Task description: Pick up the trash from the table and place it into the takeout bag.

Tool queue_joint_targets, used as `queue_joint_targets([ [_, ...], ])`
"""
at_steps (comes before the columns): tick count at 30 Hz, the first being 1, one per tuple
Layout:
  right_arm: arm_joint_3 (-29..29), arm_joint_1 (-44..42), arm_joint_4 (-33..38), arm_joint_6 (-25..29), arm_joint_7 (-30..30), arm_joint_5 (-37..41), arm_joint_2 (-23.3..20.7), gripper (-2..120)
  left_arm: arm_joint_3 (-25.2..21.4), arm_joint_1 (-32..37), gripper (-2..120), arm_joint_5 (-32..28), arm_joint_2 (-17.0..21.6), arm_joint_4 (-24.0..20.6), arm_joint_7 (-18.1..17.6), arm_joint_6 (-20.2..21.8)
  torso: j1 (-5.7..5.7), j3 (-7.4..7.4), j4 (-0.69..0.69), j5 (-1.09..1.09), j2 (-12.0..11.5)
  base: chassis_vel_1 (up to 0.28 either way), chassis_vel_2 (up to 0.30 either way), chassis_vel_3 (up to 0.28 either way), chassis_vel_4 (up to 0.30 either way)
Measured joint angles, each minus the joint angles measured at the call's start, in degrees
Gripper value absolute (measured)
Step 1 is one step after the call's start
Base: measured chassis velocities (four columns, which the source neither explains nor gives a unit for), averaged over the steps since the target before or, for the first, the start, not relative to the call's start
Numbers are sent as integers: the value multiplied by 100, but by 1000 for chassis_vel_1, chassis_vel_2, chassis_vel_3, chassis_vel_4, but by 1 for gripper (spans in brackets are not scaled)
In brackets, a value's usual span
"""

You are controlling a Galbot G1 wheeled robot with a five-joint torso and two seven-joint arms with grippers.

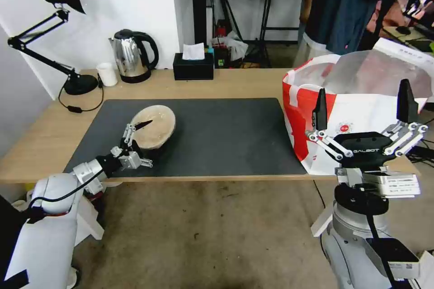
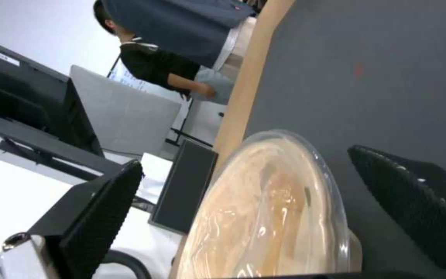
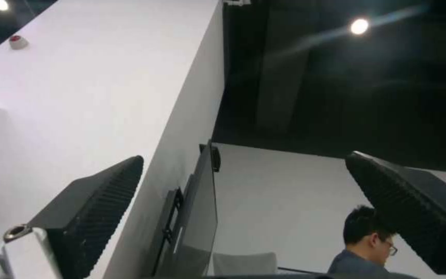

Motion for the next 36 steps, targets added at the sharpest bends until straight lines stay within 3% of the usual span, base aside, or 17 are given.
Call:
queue_joint_targets([
  [17, -72, 0, -9, -6, -25, -17, 6, 100, -162, 13, 95, -9, 60, 211, 12, -37, 0, 0, 0, 0, 0, 0, 0, 0, 0],
  [36, -104, -35, 18, -9, -31, -28, 18, 100, -199, 7, 27, 4, 35, 295, 16, -73, 1, 0, 0, 0, 0, 0, 0, 0, 0],
])
